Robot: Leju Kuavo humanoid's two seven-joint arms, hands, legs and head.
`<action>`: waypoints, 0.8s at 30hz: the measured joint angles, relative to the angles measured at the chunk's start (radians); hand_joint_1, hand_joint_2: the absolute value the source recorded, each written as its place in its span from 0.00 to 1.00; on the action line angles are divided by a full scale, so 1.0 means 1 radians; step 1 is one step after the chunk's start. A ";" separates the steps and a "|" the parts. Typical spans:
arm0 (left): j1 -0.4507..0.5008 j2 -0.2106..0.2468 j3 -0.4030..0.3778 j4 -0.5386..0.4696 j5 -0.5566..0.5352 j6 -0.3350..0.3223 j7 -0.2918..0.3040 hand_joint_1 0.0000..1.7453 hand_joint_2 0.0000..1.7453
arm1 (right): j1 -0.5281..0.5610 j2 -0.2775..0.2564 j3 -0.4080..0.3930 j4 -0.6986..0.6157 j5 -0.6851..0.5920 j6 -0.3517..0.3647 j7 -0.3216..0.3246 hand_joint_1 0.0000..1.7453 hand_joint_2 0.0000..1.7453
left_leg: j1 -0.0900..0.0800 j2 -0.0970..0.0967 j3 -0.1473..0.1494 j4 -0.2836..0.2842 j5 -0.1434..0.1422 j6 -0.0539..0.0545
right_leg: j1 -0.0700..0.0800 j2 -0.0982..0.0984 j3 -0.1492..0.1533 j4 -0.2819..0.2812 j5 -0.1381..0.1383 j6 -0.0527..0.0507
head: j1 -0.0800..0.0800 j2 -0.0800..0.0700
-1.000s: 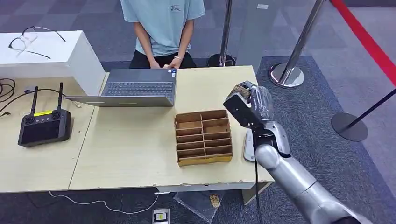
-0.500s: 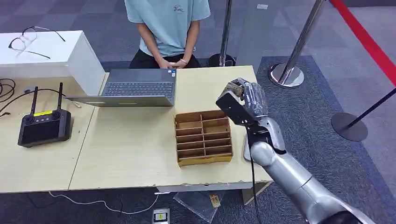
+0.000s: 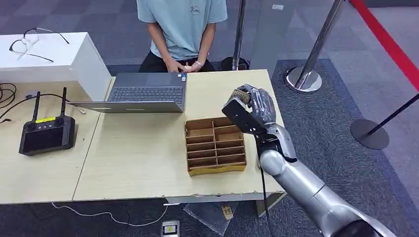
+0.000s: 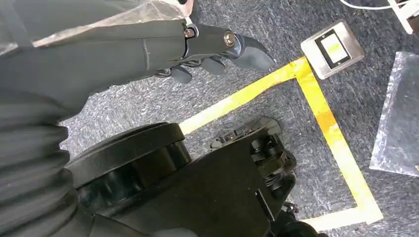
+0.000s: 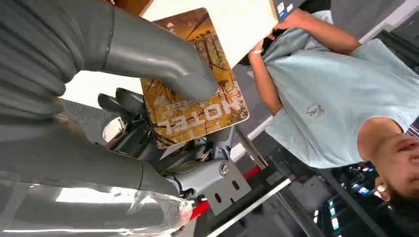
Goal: Pass the card to the sensor for recognition and then transmit it.
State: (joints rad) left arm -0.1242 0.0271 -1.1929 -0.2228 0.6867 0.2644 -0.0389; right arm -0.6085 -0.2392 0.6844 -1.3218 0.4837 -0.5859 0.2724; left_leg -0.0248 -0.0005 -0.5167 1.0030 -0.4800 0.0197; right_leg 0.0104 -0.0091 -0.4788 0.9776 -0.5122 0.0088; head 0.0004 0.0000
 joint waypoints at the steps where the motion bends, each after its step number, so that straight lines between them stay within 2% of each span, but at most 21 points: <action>1: 0.000 0.000 0.000 0.000 -0.002 -0.001 0.001 0.00 1.00 | -0.003 0.000 0.000 0.000 -0.004 0.000 0.000 1.00 1.00 | 0.000 0.000 0.000 0.000 0.000 0.000 | 0.000 0.000 0.000 0.000 0.000 0.000 | 0.000 0.000; 5: 0.000 0.000 0.000 0.000 -0.004 -0.001 0.001 0.00 1.00 | -0.023 -0.005 0.001 0.008 -0.020 0.002 0.024 1.00 1.00 | 0.000 0.000 0.000 0.000 0.000 0.000 | 0.000 0.000 0.000 0.000 0.000 0.000 | 0.000 0.000; 24: 0.000 0.000 0.000 0.000 -0.001 -0.001 0.003 0.00 1.00 | -0.037 -0.012 0.017 0.014 -0.007 0.006 0.030 1.00 1.00 | 0.000 0.000 0.000 0.000 0.000 0.000 | 0.000 0.000 0.000 0.000 0.000 0.000 | 0.000 0.000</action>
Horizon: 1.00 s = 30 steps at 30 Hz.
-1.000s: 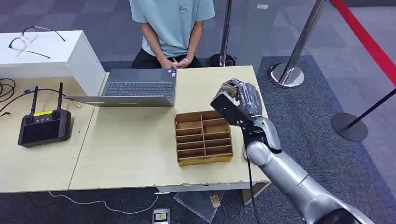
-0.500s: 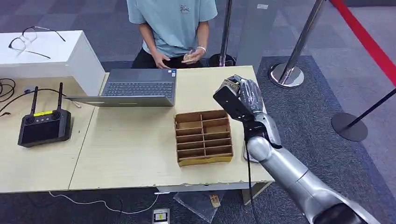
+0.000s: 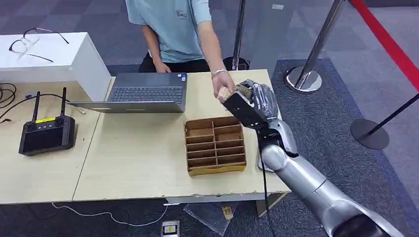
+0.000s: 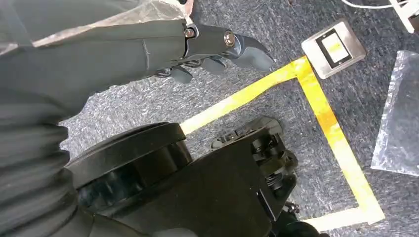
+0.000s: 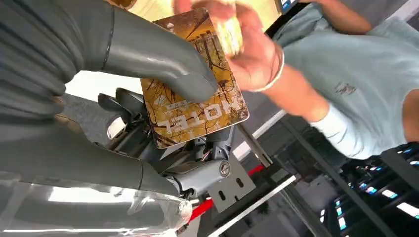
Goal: Pass the card to the sensor for recognition and then transmit it.
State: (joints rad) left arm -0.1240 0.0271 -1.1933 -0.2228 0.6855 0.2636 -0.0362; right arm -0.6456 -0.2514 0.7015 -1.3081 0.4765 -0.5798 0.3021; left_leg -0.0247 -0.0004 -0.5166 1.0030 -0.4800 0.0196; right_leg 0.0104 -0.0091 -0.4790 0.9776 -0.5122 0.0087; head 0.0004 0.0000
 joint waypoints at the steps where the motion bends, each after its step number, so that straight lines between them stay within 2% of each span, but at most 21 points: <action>1: 0.000 0.000 0.000 0.000 0.000 0.000 0.000 0.00 1.00 | 0.000 0.000 0.001 0.000 0.000 0.001 0.000 1.00 1.00 | 0.000 0.000 0.000 0.000 0.000 0.000 | 0.000 0.000 0.000 0.000 0.000 0.000 | 0.000 0.000; 23: 0.000 -0.001 0.000 0.000 0.000 0.000 0.004 0.00 1.00 | 0.011 0.000 0.014 0.008 0.000 0.006 0.000 1.00 1.00 | 0.000 0.000 0.000 0.000 0.000 0.000 | 0.000 0.000 0.000 0.000 0.000 0.000 | 0.000 0.000; 24: 0.000 -0.001 0.000 0.000 -0.001 0.000 0.004 0.00 1.00 | 0.012 0.000 0.014 0.009 0.000 0.007 0.000 0.97 1.00 | 0.000 0.000 0.000 0.000 0.000 0.000 | 0.000 0.000 0.000 0.000 0.000 0.000 | 0.000 0.000; 25: 0.000 -0.001 0.000 0.000 -0.001 0.000 0.004 0.00 1.00 | 0.013 0.000 0.014 0.009 0.000 0.008 0.000 0.93 1.00 | 0.000 0.000 0.000 0.000 0.000 0.000 | 0.000 0.000 0.000 0.000 0.000 0.000 | 0.000 0.000; 26: 0.000 -0.001 0.000 0.000 -0.001 0.000 0.004 0.00 1.00 | 0.013 0.000 0.014 0.010 0.000 0.008 0.000 0.69 1.00 | 0.000 0.000 0.000 0.000 0.000 0.000 | 0.000 0.000 0.000 0.000 0.000 0.000 | 0.000 0.000; 27: 0.000 -0.001 0.000 0.000 -0.002 0.000 0.004 0.00 1.00 | 0.013 0.000 0.014 0.010 0.000 0.008 0.000 0.07 1.00 | 0.000 0.000 -0.001 0.000 0.000 0.000 | 0.000 0.000 0.000 0.000 0.000 0.000 | 0.000 0.000; 28: 0.000 -0.001 0.000 0.000 -0.002 0.000 0.004 0.00 1.00 | 0.013 0.000 0.014 0.010 0.000 0.008 0.000 0.00 1.00 | 0.000 0.000 0.000 0.000 0.000 0.000 | 0.000 0.000 0.000 0.000 0.000 0.000 | 0.000 0.000; 30: 0.000 -0.002 0.000 0.000 -0.002 0.000 0.004 0.00 1.00 | 0.013 0.000 0.014 0.010 0.000 0.009 -0.002 0.00 1.00 | 0.000 0.000 0.000 0.000 0.000 0.000 | 0.000 0.000 -0.001 0.000 0.000 0.000 | 0.000 0.000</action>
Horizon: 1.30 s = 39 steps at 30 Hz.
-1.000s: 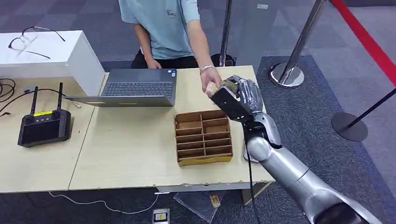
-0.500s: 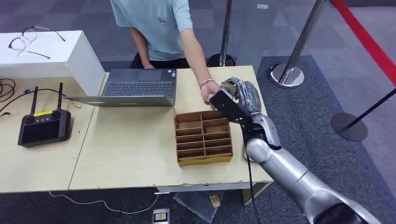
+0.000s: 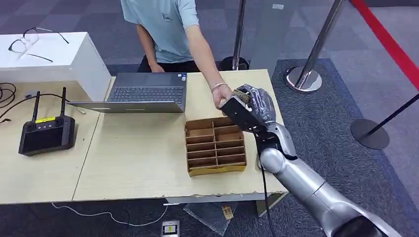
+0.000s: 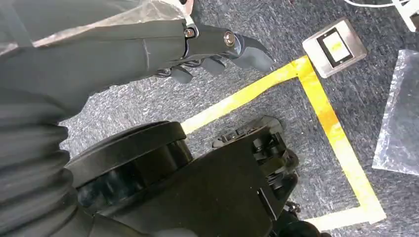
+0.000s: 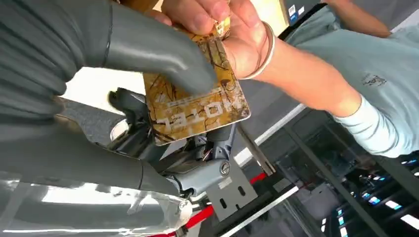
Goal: Pass the card to the sensor for recognition and then transmit it.
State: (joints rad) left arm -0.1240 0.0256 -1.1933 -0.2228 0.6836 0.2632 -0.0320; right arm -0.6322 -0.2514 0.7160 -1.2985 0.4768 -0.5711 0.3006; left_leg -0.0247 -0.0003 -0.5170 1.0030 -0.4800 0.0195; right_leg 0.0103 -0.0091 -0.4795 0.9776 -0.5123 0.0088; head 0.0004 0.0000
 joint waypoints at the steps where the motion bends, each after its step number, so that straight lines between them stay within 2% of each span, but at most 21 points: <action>1: 0.000 0.000 0.000 0.000 0.000 0.000 0.000 0.00 1.00 | 0.000 0.000 0.000 0.000 0.002 -0.001 0.000 0.00 1.00 | 0.000 0.000 0.000 0.000 0.000 0.000 | 0.000 0.000 0.000 0.000 0.000 0.000 | 0.000 0.000; 17: 0.001 -0.007 0.000 0.000 0.005 -0.008 0.005 0.00 1.00 | 0.013 -0.014 -0.001 -0.005 0.020 -0.005 0.011 0.00 1.00 | 0.000 0.000 0.000 0.000 0.000 0.000 | 0.000 0.000 0.000 0.000 0.000 0.000 | 0.000 0.000; 30: 0.003 -0.006 0.000 0.000 0.012 -0.009 0.014 0.00 1.00 | 0.079 -0.058 -0.040 -0.107 0.029 -0.049 0.031 0.00 1.00 | 0.000 0.000 0.000 0.000 0.000 0.000 | 0.000 0.000 0.000 0.000 0.000 0.000 | 0.000 0.000; 39: 0.003 -0.005 0.000 0.000 0.019 0.001 -0.001 0.00 1.00 | 0.138 -0.078 -0.063 -0.161 0.033 -0.044 0.031 0.00 1.00 | 0.000 0.000 0.000 0.000 0.000 0.000 | 0.000 0.000 0.000 0.000 0.000 0.000 | 0.000 0.000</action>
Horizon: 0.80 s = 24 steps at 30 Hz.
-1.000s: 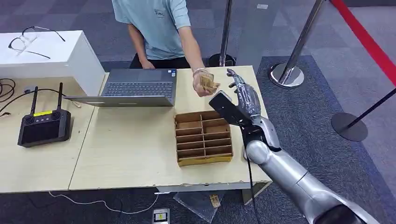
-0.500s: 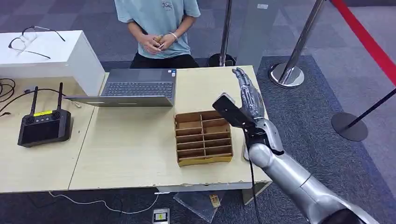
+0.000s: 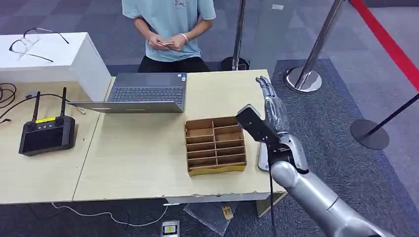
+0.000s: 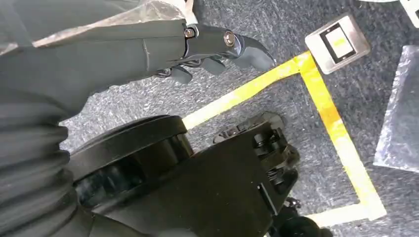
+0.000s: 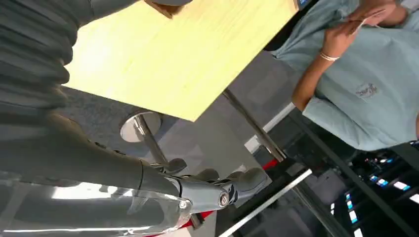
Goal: Pass the card to the sensor for recognition and then transmit it.
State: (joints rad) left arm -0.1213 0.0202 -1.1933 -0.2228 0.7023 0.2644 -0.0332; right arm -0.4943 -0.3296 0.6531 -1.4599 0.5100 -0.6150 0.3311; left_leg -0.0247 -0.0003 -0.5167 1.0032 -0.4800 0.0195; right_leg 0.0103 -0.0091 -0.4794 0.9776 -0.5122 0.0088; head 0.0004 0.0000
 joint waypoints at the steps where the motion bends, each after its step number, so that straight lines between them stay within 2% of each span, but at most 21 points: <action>1: 0.000 0.000 0.000 0.000 0.000 0.001 -0.002 0.00 1.00 | 0.006 -0.002 -0.002 -0.003 0.000 0.004 0.000 0.00 1.00 | 0.000 0.000 0.000 0.000 0.000 0.000 | 0.000 0.000 0.000 0.000 0.000 0.000 | 0.000 0.000; 14: 0.000 0.000 0.000 0.000 0.000 -0.010 0.010 0.00 1.00 | 0.045 -0.015 -0.015 -0.023 0.018 0.028 0.026 0.00 1.00 | 0.000 0.000 0.000 0.000 0.000 0.000 | 0.000 0.000 0.000 0.000 0.000 0.000 | 0.000 0.000; 24: 0.000 0.000 0.000 0.000 -0.006 -0.004 0.009 0.00 1.00 | 0.049 -0.011 -0.012 -0.021 0.021 0.056 0.019 0.00 1.00 | 0.000 0.000 0.000 0.000 0.000 0.000 | 0.000 0.000 0.000 0.000 0.000 0.000 | 0.000 0.000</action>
State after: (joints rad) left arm -0.1215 0.0206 -1.1933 -0.2228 0.6962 0.2602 -0.0240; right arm -0.4457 -0.3407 0.6413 -1.4813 0.5306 -0.5592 0.3498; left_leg -0.0247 -0.0004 -0.5169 1.0032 -0.4800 0.0195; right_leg 0.0104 -0.0091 -0.4793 0.9776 -0.5122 0.0088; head 0.0004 0.0000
